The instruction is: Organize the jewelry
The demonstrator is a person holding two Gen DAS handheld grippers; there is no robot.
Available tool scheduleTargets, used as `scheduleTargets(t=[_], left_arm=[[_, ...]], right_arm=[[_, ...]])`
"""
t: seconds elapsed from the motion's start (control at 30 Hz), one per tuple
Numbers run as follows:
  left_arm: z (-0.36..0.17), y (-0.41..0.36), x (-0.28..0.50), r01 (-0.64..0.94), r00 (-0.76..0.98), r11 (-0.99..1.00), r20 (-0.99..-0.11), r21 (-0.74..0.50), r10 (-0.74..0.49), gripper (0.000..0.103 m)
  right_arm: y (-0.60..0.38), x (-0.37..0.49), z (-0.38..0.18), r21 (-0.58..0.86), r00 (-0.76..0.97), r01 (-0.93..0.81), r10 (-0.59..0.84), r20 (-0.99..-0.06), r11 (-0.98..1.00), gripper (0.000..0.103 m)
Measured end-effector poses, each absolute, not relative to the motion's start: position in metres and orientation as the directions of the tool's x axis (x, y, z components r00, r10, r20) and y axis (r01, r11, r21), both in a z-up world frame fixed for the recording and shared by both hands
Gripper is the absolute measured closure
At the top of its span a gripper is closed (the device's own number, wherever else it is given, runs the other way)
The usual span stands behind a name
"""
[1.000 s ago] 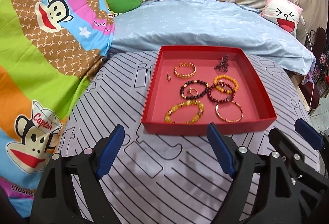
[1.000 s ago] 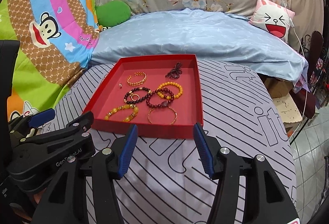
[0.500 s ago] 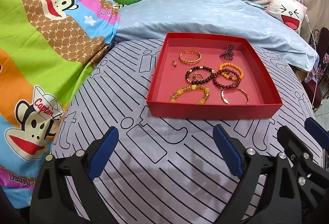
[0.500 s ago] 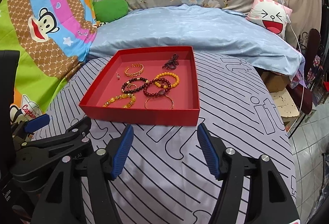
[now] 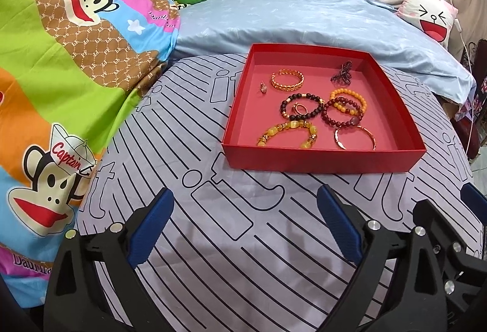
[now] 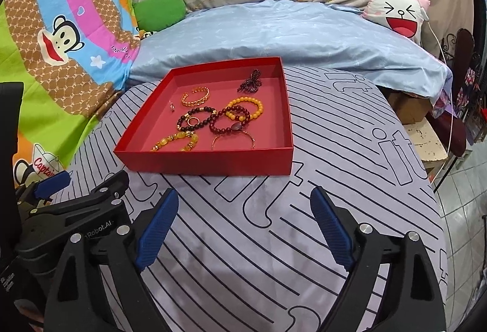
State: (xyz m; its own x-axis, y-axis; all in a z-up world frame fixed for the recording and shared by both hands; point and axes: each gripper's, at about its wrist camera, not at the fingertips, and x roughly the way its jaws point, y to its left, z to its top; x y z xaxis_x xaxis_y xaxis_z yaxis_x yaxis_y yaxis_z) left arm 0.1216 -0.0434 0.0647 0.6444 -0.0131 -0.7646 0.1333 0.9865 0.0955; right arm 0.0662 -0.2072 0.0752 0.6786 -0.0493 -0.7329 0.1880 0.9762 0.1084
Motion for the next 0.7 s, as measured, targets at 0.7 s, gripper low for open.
scheduleTargets(t=[0.7], left_arm=[[0.0579,-0.0398,0.128,0.114,0.635,0.988,-0.772,0.099,0.004,0.01]], right_arm=[[-0.2089,0.0718,0.074,0.085,0.686,0.195,-0.074,-0.724,0.977,0.006]])
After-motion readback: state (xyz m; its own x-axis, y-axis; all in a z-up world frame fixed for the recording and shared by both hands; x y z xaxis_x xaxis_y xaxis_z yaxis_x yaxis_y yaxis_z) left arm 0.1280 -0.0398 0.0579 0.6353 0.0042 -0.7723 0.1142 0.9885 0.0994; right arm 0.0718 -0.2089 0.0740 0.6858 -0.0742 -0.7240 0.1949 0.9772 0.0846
